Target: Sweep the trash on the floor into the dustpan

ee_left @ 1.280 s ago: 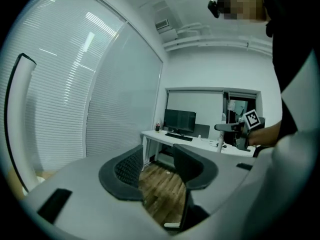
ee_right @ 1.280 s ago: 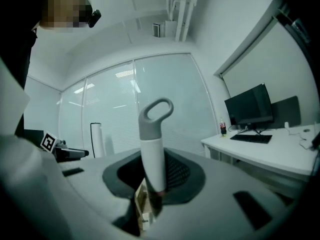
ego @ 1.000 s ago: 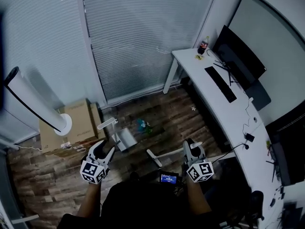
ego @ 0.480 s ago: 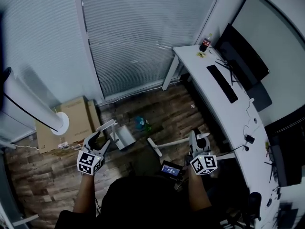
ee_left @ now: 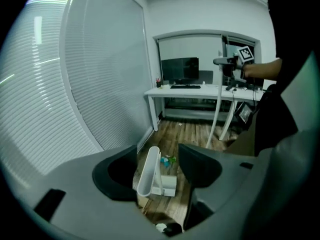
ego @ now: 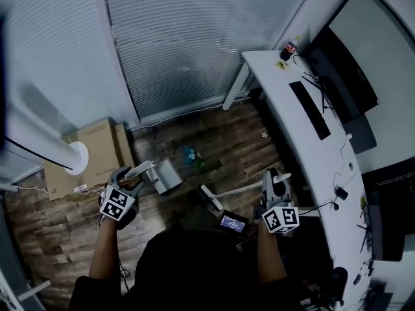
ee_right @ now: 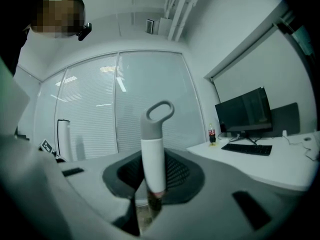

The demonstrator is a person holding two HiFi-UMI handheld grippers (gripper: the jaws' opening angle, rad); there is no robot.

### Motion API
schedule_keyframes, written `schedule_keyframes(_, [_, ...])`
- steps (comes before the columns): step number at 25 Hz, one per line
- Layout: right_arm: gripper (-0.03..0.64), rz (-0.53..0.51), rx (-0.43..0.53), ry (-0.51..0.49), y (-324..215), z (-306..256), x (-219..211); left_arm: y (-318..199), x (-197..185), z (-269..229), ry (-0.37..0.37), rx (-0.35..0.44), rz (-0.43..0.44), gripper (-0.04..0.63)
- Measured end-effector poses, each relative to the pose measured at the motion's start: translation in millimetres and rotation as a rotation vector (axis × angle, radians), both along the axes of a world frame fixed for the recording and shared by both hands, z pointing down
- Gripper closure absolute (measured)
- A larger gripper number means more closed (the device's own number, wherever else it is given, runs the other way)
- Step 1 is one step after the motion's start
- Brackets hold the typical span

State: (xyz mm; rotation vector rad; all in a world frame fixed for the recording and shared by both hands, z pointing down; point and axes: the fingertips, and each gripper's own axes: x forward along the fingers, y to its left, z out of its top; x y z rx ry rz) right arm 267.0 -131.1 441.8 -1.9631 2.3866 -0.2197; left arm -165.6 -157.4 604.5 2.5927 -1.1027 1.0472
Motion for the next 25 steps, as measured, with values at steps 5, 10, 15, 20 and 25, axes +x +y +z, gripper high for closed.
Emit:
schedule_keyframes(5, [0.545, -0.035, -0.033, -0.001, -38.6, 9.7, 12.8, -18.2, 3.9, 41.0, -0.102, -0.109, 0.042, 0.348])
schedule_keyframes(10, [0.545, -0.102, -0.067, 0.007, -80.7, 15.2, 20.5, -24.4, -1.9, 76.5, -0.226, -0.212, 0.082, 0.348])
schedule_keyframes(15, [0.545, -0.141, -0.096, 0.029, -128.8, 20.3, 32.8, -22.3, -5.6, 100.6, -0.304, -0.316, 0.116, 0.35])
schedule_keyframes(20, [0.545, -0.206, -0.09, 0.052, -178.4, 21.9, 33.8, -19.7, -7.8, 111.2, -0.359, -0.377, 0.114, 0.399])
schedule_keyframes(25, [0.545, -0.254, -0.077, 0.07, -223.3, 27.4, 36.2, -24.9, -5.0, 110.5, -0.403, -0.394, 0.092, 0.474])
